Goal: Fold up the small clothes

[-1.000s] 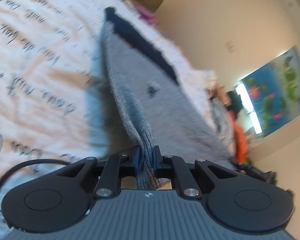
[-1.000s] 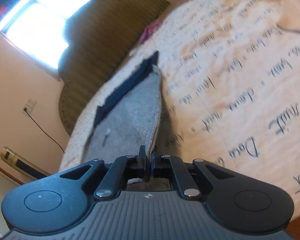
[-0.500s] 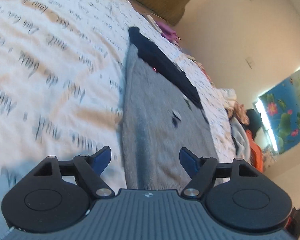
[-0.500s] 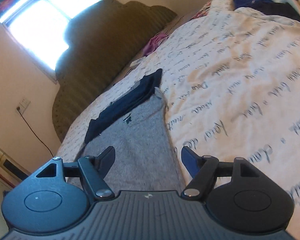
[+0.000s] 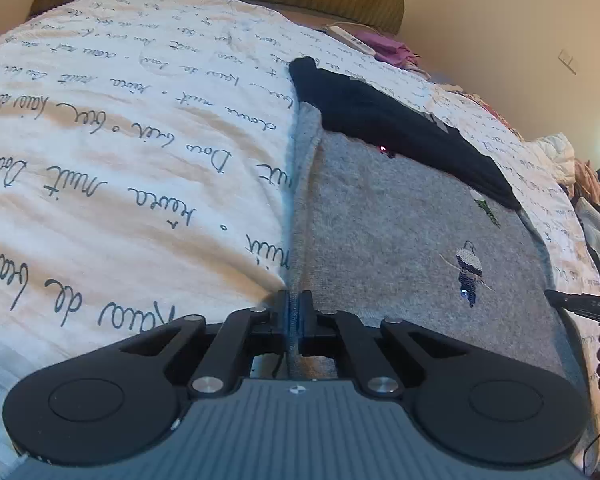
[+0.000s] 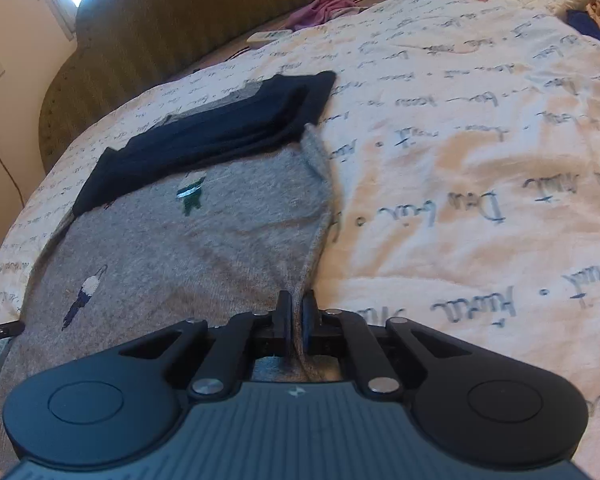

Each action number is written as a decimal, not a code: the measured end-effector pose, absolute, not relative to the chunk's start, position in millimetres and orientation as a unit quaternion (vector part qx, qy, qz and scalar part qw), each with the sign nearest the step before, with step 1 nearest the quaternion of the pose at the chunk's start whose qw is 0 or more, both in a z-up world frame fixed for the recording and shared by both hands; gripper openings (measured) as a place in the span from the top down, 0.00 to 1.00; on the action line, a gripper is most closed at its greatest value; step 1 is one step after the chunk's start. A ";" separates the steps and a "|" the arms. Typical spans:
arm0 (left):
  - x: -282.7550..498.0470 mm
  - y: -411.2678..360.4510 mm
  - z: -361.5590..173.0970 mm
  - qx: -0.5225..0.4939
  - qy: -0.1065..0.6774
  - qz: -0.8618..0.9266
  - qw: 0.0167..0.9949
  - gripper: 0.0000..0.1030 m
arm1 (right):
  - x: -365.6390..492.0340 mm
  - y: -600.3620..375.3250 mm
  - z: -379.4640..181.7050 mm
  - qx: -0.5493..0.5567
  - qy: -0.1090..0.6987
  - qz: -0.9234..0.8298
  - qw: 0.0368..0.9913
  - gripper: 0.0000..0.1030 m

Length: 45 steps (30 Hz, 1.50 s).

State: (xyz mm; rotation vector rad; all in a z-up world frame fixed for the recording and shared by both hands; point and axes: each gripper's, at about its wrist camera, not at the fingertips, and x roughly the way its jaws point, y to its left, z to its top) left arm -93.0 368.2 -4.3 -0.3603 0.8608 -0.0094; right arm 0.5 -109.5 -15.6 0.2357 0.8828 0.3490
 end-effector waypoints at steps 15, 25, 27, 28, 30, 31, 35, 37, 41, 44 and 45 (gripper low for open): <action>-131.9 399.0 -11.4 -0.310 0.449 -0.061 0.836 0.64 | -53.4 -158.0 -20.0 0.242 0.437 0.207 0.841 0.73; -119.0 409.1 -20.2 -0.347 0.454 -0.075 0.817 0.86 | -58.0 -151.5 -28.6 0.242 0.452 0.228 0.828 0.72; -115.5 397.5 -15.9 -0.296 0.465 -0.067 0.832 0.98 | -56.9 -139.7 -25.3 0.202 0.456 0.227 0.837 0.81; -115.4 393.4 -12.9 -0.277 0.465 -0.063 0.839 0.98 | -56.5 -135.3 -23.7 0.182 0.459 0.223 0.840 0.92; -116.0 386.6 -2.9 -0.234 0.466 -0.055 0.852 0.98 | -56.2 -134.7 -20.8 0.167 0.462 0.215 0.844 0.95; -117.3 385.8 4.8 -0.212 0.461 -0.051 0.860 0.98 | -56.8 -136.7 -19.5 0.164 0.462 0.211 0.846 0.96; -120.0 394.1 22.9 -0.161 0.455 -0.048 0.874 0.98 | -56.0 -150.1 -28.6 0.192 0.463 0.208 0.840 0.96; -117.1 392.4 9.0 -0.158 0.478 -0.056 0.862 0.98 | -57.8 -155.2 -31.7 0.222 0.457 0.203 0.837 0.96; -127.3 396.1 -3.1 -0.244 0.469 -0.070 0.846 0.87 | -77.9 -163.2 -26.5 0.240 0.455 0.207 0.832 0.92; -145.0 397.9 -10.3 -0.315 0.471 -0.105 0.817 0.55 | -96.3 -170.5 -25.8 0.248 0.460 0.219 0.824 0.91; -151.5 396.4 -13.6 -0.324 0.475 -0.114 0.810 0.55 | -101.3 -172.4 -26.7 0.252 0.464 0.222 0.820 0.91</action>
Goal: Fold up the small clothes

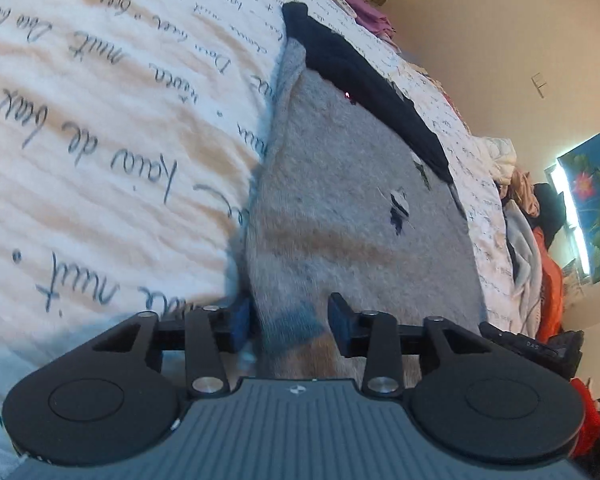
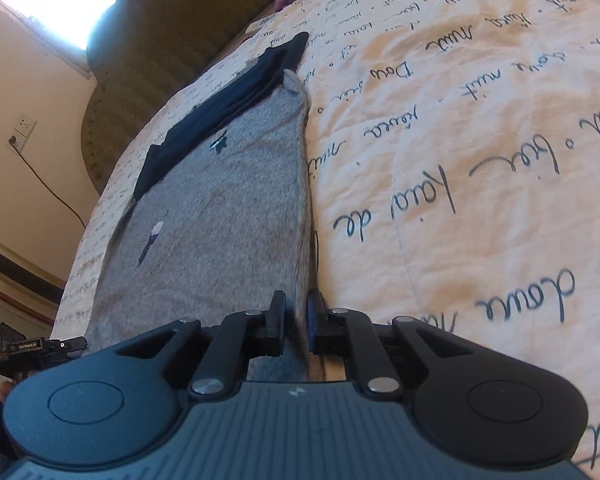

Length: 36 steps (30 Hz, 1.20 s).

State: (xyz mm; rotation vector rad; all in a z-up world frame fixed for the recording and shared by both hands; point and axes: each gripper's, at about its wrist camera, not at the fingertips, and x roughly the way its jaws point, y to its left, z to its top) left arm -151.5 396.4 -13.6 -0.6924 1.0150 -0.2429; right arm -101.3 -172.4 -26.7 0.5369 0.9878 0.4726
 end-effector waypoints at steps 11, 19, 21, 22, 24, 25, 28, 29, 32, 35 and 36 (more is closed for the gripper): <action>-168.1 379.9 -12.1 -0.309 0.505 -0.128 0.796 0.95 | -129.6 -182.3 -30.2 0.282 0.473 0.227 0.804 0.90; -173.6 384.6 -13.2 -0.289 0.522 -0.119 0.794 0.78 | -140.6 -191.8 -31.2 0.309 0.470 0.228 0.795 0.74; -178.0 380.5 -12.8 -0.305 0.515 -0.141 0.789 0.57 | -145.9 -195.5 -28.9 0.316 0.469 0.240 0.789 0.59; -180.4 378.6 -13.5 -0.316 0.511 -0.155 0.784 0.44 | -148.2 -196.9 -27.8 0.317 0.470 0.246 0.786 0.52; -182.8 372.5 -15.9 -0.332 0.508 -0.176 0.775 0.35 | -149.6 -197.3 -28.8 0.320 0.475 0.251 0.780 0.52; -183.1 369.2 -17.8 -0.337 0.508 -0.180 0.772 0.35 | -149.6 -195.5 -30.8 0.320 0.482 0.252 0.776 0.52; -184.4 363.9 -20.3 -0.340 0.506 -0.185 0.771 0.44 | -149.7 -185.9 -36.8 0.324 0.491 0.269 0.762 0.56; -184.2 362.0 -20.7 -0.338 0.509 -0.185 0.770 0.53 | -149.5 -182.6 -37.4 0.319 0.493 0.270 0.763 0.67; -183.3 356.8 -26.9 -0.309 0.532 -0.174 0.769 0.92 | -148.4 -179.1 -41.6 0.304 0.503 0.257 0.767 0.95; -184.4 361.9 -20.2 -0.292 0.520 -0.167 0.785 0.96 | -153.2 -187.8 -31.8 0.297 0.483 0.249 0.785 0.96; -185.5 365.8 -14.2 -0.286 0.513 -0.163 0.793 0.96 | -154.9 -192.8 -27.4 0.297 0.476 0.242 0.792 0.96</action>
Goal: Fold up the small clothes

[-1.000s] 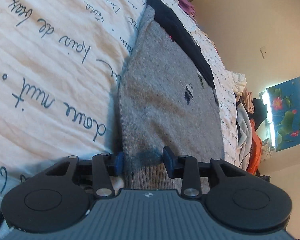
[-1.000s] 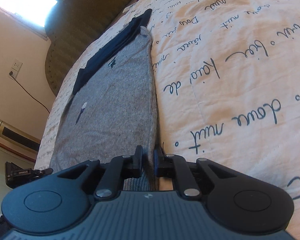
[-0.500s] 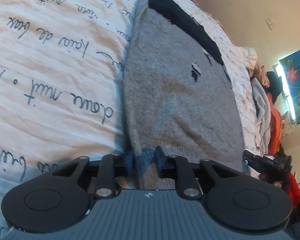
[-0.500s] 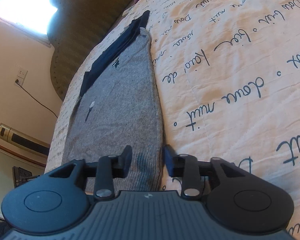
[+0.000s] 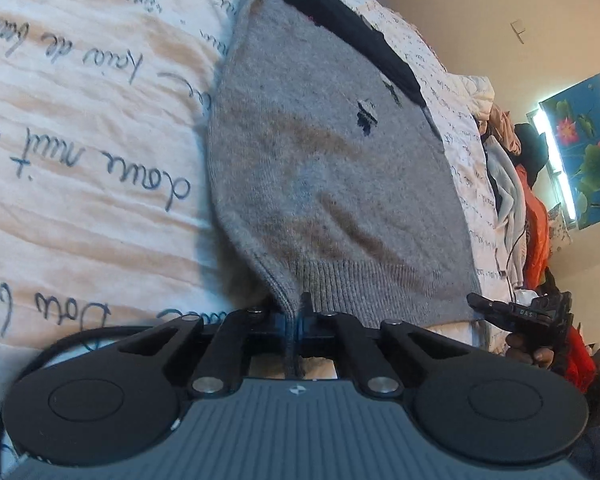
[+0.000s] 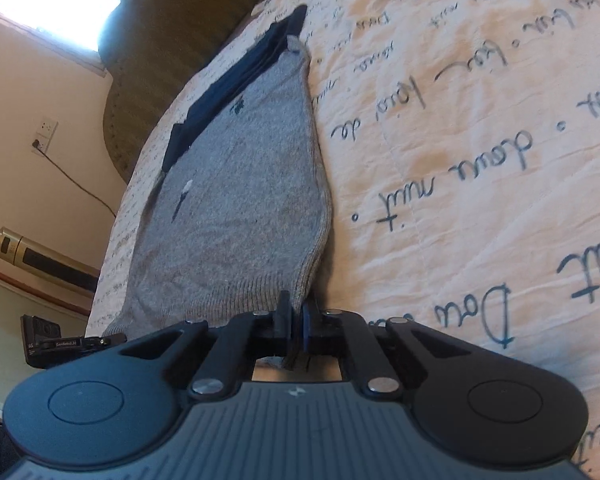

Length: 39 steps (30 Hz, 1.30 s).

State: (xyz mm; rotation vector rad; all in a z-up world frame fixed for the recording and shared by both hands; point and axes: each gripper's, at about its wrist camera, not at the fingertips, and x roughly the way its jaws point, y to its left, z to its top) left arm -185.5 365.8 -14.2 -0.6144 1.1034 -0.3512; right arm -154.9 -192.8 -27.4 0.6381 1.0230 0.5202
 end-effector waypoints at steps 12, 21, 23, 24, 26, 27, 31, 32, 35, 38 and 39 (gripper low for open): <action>-187.5 379.0 -30.4 -0.343 0.510 -0.178 0.768 0.66 | -150.0 -198.4 -45.3 0.376 0.481 0.300 0.733 0.44; -174.4 360.0 -31.5 -0.345 0.506 -0.195 0.766 0.86 | -132.6 -184.6 -56.8 0.352 0.507 0.294 0.730 0.96; -175.7 364.3 -37.6 -0.345 0.520 -0.189 0.758 0.97 | -136.9 -185.8 -50.6 0.343 0.499 0.295 0.739 0.96; -176.7 366.2 -38.1 -0.349 0.519 -0.189 0.757 0.97 | -137.5 -186.1 -46.9 0.346 0.493 0.299 0.740 0.96; -175.8 366.1 -31.7 -0.341 0.515 -0.194 0.762 0.97 | -133.5 -187.0 -37.1 0.355 0.475 0.308 0.744 0.96; -173.2 367.0 -26.3 -0.345 0.506 -0.205 0.764 0.97 | -130.2 -186.6 -30.7 0.360 0.465 0.313 0.746 0.96; -150.3 376.4 -0.5 -0.392 0.455 -0.233 0.765 0.97 | -101.4 -185.5 -1.5 0.385 0.404 0.338 0.758 0.96; -141.9 379.6 5.4 -0.406 0.439 -0.238 0.765 0.97 | -89.9 -185.2 3.7 0.396 0.387 0.339 0.761 0.96; -108.7 389.0 22.0 -0.454 0.385 -0.238 0.767 0.96 | -44.0 -183.0 10.1 0.436 0.342 0.329 0.764 0.96; -65.0 400.9 28.1 -0.520 0.328 -0.220 0.757 0.96 | 10.9 -179.1 9.4 0.471 0.315 0.308 0.764 0.96; -45.6 405.4 32.1 -0.536 0.309 -0.216 0.756 0.96 | 33.4 -177.3 7.7 0.486 0.309 0.300 0.761 0.96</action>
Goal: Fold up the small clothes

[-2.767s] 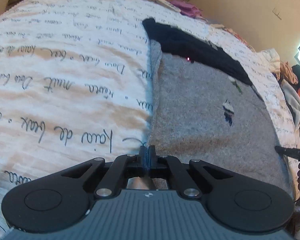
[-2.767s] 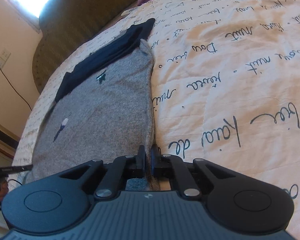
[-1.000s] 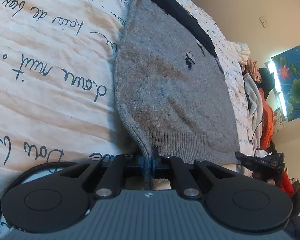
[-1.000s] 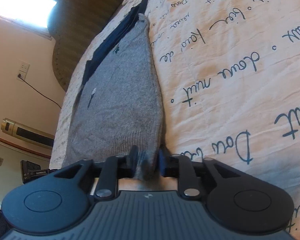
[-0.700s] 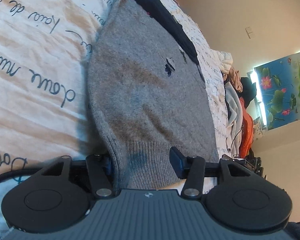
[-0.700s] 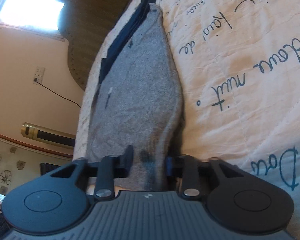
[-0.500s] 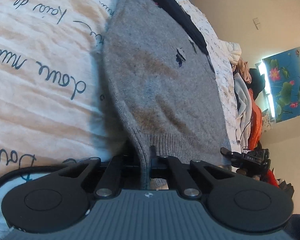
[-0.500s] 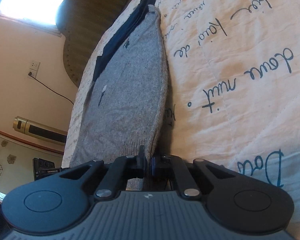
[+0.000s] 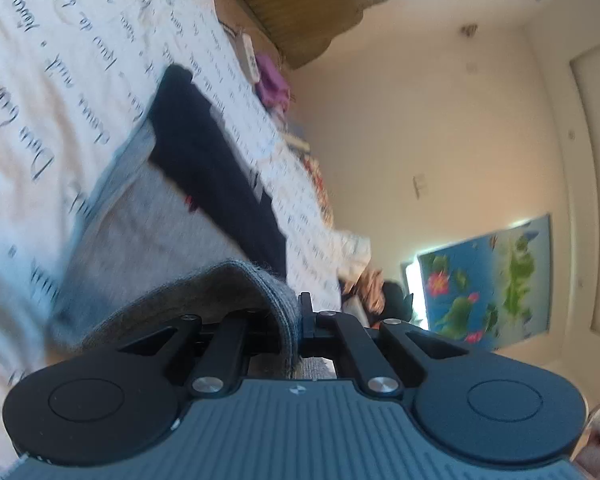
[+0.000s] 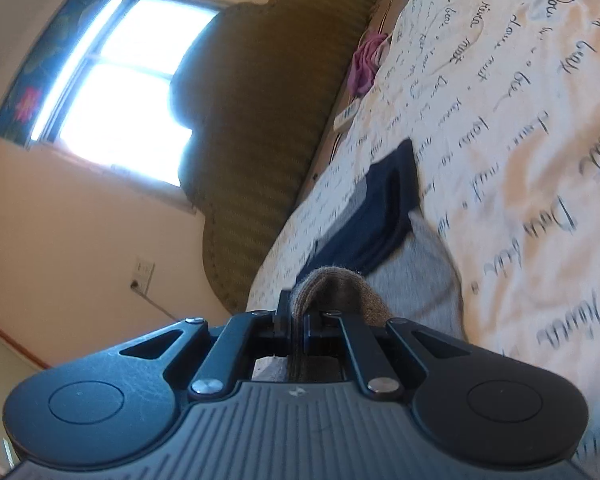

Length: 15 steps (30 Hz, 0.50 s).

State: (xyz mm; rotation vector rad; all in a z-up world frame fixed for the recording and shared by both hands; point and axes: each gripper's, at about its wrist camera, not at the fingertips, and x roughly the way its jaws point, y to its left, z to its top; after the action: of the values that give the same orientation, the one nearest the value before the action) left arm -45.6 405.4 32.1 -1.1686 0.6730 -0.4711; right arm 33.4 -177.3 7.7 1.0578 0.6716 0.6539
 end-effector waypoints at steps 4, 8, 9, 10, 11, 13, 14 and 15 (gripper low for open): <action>28.0 414.6 43.2 -0.546 0.268 -0.201 0.768 0.96 | 114.7 -171.0 4.0 0.524 0.301 0.273 0.749 0.96; 103.4 417.8 40.1 -0.527 0.266 -0.175 0.788 0.96 | 194.8 -156.8 -9.4 0.532 0.325 0.233 0.746 0.95; 121.9 418.4 36.1 -0.520 0.270 -0.166 0.794 0.96 | 210.9 -152.8 -16.4 0.533 0.335 0.222 0.744 0.95; 137.3 419.8 28.3 -0.519 0.275 -0.150 0.796 0.96 | 224.1 -149.7 -24.6 0.535 0.347 0.215 0.740 0.95; 152.6 421.2 18.8 -0.524 0.283 -0.139 0.792 0.96 | 239.4 -144.8 -35.7 0.536 0.361 0.209 0.734 0.95; 174.6 424.0 1.6 -0.521 0.295 -0.122 0.791 0.91 | 258.6 -137.3 -53.3 0.537 0.378 0.200 0.727 0.93; 183.5 423.9 -6.7 -0.518 0.301 -0.117 0.792 0.91 | 265.7 -133.7 -62.2 0.537 0.386 0.196 0.724 0.92; 191.1 424.2 -14.1 -0.517 0.305 -0.114 0.792 0.92 | 272.2 -131.7 -66.9 0.538 0.394 0.194 0.719 0.89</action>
State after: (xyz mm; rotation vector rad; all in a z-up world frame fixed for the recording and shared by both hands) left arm 191.1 424.2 -14.1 -1.1115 0.6555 -0.2459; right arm 272.2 -131.7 -66.9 1.1889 0.8717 0.4300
